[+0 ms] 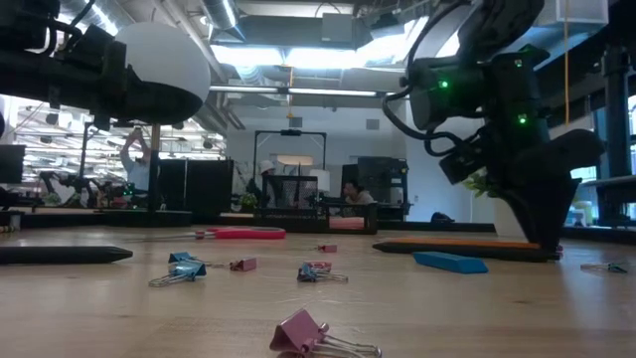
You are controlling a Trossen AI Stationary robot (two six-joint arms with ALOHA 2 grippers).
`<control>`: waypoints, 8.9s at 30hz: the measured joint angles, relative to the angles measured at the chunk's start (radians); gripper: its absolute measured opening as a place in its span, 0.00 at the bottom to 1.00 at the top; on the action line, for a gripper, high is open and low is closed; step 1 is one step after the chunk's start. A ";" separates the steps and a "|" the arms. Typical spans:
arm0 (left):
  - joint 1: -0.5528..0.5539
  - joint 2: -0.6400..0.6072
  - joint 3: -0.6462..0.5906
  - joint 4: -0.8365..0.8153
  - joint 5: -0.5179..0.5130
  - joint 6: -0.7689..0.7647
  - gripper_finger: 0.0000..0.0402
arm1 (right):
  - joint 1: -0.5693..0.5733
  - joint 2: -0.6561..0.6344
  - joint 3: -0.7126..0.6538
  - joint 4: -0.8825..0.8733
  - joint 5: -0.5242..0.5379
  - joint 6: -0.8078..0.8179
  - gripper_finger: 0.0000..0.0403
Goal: Pick and place office supplies into organizer
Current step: Put the orange pencil into the black desk organizer
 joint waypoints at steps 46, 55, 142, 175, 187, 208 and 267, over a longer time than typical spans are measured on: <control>0.000 0.000 0.000 0.000 0.000 0.000 0.21 | 0.001 0.040 0.005 0.022 -0.005 -0.065 0.09; 0.000 0.000 0.000 0.000 0.000 0.000 0.21 | 0.001 0.039 0.005 0.022 -0.005 -0.066 0.05; 0.000 0.000 0.000 -0.016 0.019 0.000 0.21 | 0.111 -0.431 -0.117 0.081 -0.012 0.242 0.44; 0.000 0.000 0.000 -0.016 0.019 0.000 0.21 | 0.145 -0.286 -0.225 0.220 0.052 0.214 0.44; 0.000 0.000 0.000 -0.016 0.019 0.000 0.21 | 0.145 -0.288 -0.236 0.245 0.050 0.192 0.44; 0.000 0.000 0.000 -0.016 0.019 0.000 0.21 | 0.145 -0.290 -0.297 0.344 0.061 0.238 0.35; 0.000 0.000 0.000 -0.016 0.019 0.000 0.21 | 0.146 -0.284 -0.251 0.300 0.091 0.277 0.02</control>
